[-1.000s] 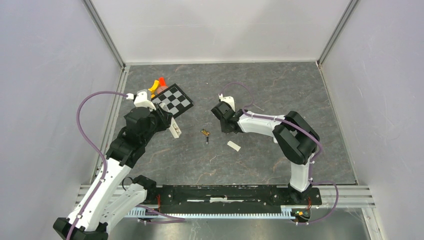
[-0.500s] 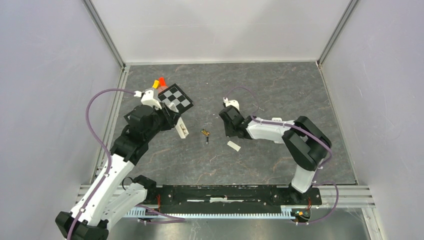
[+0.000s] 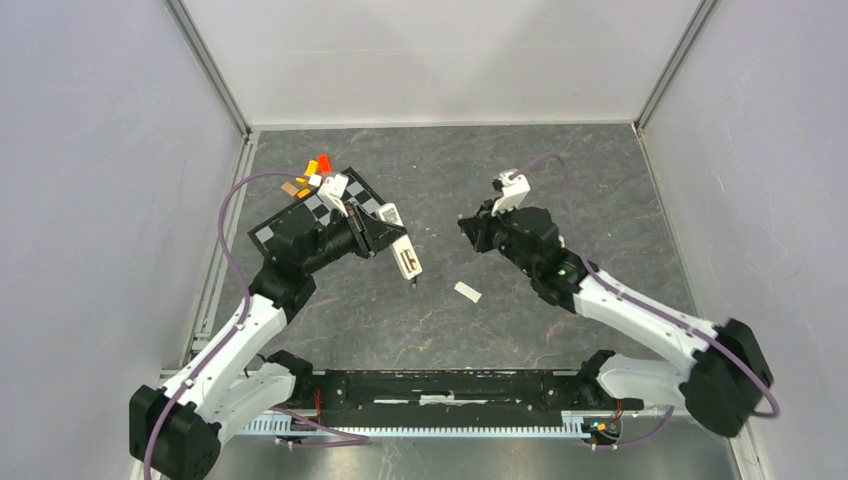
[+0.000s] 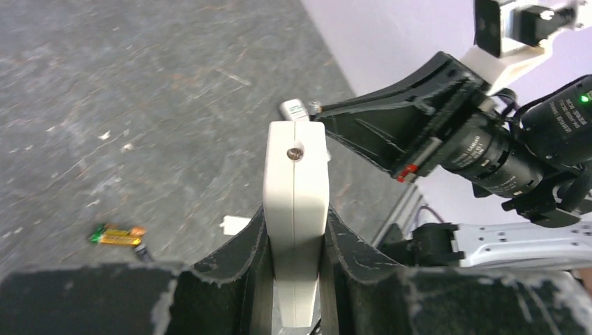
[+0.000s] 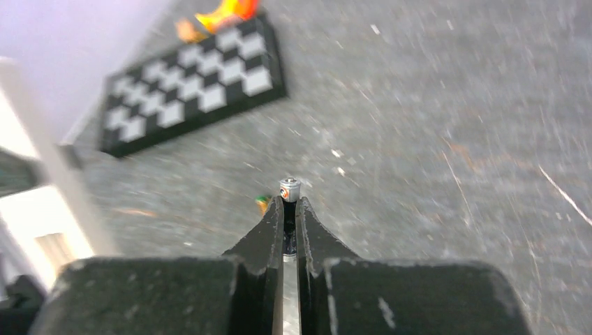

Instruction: Load the batteries into the remote control

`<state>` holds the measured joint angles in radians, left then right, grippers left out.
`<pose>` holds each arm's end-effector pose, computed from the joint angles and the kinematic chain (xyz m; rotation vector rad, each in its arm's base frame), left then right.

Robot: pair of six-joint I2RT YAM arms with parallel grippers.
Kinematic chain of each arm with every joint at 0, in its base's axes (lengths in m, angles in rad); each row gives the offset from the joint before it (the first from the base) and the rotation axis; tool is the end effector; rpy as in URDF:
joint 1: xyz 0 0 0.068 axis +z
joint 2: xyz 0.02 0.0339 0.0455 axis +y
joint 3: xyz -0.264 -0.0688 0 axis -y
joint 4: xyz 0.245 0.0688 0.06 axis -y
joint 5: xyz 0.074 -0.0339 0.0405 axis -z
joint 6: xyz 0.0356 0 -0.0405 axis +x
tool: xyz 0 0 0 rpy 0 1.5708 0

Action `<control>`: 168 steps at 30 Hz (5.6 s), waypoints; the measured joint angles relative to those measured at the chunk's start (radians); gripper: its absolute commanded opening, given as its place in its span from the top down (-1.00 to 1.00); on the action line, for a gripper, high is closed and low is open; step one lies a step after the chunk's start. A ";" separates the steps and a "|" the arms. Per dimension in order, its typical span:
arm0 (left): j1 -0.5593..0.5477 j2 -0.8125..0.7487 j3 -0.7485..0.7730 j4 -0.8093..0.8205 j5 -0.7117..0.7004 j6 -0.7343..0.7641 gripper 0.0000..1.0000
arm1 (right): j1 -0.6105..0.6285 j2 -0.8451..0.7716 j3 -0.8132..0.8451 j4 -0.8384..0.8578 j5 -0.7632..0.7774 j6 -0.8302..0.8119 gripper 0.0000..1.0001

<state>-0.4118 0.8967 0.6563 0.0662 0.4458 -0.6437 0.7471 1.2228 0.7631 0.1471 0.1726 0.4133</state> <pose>0.1881 -0.0989 0.3013 0.1350 1.8698 -1.1391 0.2095 0.1857 0.2732 -0.2002 1.9177 0.6284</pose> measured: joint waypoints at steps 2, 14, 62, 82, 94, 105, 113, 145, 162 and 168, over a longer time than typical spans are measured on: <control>0.000 0.008 -0.014 0.079 0.033 -0.035 0.96 | 0.000 -0.090 -0.019 0.044 -0.053 0.001 0.96; 0.000 0.122 -0.039 0.382 0.113 -0.288 0.96 | 0.040 -0.232 -0.055 0.230 -0.312 0.054 0.94; 0.000 0.189 -0.033 0.524 0.132 -0.530 0.96 | 0.141 -0.109 0.026 0.174 -0.352 -0.014 0.50; 0.001 0.214 -0.033 0.580 0.130 -0.643 0.96 | 0.142 -0.098 -0.018 0.341 -0.285 0.010 0.68; 0.001 0.217 -0.033 0.590 0.127 -0.714 0.96 | 0.142 -0.154 -0.066 0.383 -0.289 -0.016 0.43; 0.001 0.220 -0.033 0.591 0.114 -0.713 0.96 | 0.142 -0.155 -0.053 0.370 -0.298 0.012 -0.25; 0.000 0.232 -0.016 0.631 0.081 -0.713 0.96 | 0.141 -0.189 -0.017 0.281 -0.256 0.111 -0.72; 0.000 0.341 0.136 0.723 0.082 -0.709 0.96 | 0.119 -0.077 -0.030 0.488 -0.023 0.830 -0.84; 0.000 0.348 0.149 0.726 0.116 -0.672 0.96 | 0.087 -0.034 0.026 0.465 -0.092 0.863 -0.04; 0.000 0.348 0.153 0.736 0.116 -0.667 0.96 | 0.076 -0.011 0.045 0.453 -0.113 0.861 0.18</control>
<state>-0.4118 1.2446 0.8089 0.8024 0.5617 -1.3109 0.8230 1.2114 0.8082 0.6003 0.0601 1.2739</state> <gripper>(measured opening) 0.301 0.466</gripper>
